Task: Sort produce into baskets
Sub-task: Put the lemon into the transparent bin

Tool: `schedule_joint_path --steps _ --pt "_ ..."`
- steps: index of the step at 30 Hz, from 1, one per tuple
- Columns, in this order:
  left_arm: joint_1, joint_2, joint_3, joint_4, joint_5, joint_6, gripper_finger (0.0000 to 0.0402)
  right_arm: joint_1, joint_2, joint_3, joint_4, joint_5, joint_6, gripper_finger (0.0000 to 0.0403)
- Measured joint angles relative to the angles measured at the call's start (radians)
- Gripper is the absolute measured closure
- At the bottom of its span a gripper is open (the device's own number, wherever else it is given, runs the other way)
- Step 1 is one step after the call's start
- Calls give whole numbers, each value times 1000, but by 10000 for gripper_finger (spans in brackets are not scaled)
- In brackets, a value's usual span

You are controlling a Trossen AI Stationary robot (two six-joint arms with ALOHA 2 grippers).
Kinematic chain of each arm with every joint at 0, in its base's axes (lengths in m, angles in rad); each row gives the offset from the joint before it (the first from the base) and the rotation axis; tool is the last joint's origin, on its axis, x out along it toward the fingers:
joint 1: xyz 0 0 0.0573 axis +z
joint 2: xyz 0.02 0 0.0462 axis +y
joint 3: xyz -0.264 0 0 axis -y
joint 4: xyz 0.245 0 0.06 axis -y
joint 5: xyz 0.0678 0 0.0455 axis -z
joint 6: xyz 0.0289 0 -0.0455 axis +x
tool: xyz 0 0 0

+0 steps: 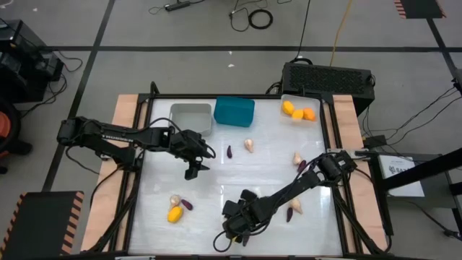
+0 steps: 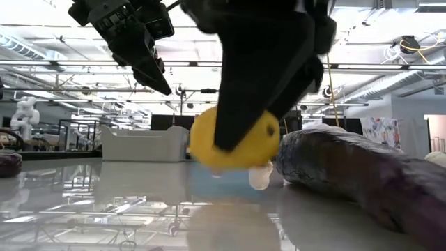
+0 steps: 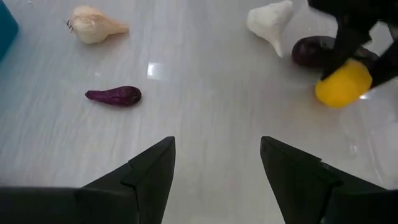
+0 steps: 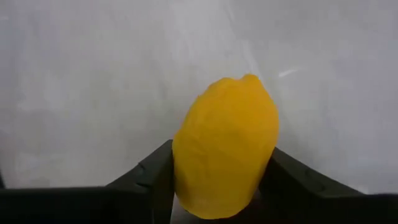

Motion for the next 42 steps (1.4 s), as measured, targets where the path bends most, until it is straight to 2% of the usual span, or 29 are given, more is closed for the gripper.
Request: schedule_joint_path --steps 7,13,17,21,25,28,32,35,42 --pt "0 0 0 -2 0 -25 157 -44 -115 0 -236 184 -55 220" --pt "0 0 0 -1 -15 -77 157 -204 -302 -94 -315 157 -293 227" --pt "0 0 0 -2 -43 -122 157 -373 -491 -263 -322 134 -399 226" --pt "0 0 0 -2 -80 -173 157 -593 -704 -472 -309 136 -464 225" --pt "0 0 0 -1 -167 -239 157 -838 -880 -670 -231 133 -535 225" --pt "0 0 0 0 -250 -288 157 -1005 -965 -780 -134 134 -555 225" --pt "6 0 0 32 -343 -347 157 -1173 -991 -856 7 64 -646 225" --pt "24 0 0 82 -374 -393 157 -1263 -956 -874 82 25 -704 225" --pt "65 0 0 213 -376 -564 157 -1369 -828 -874 112 -54 -827 205"
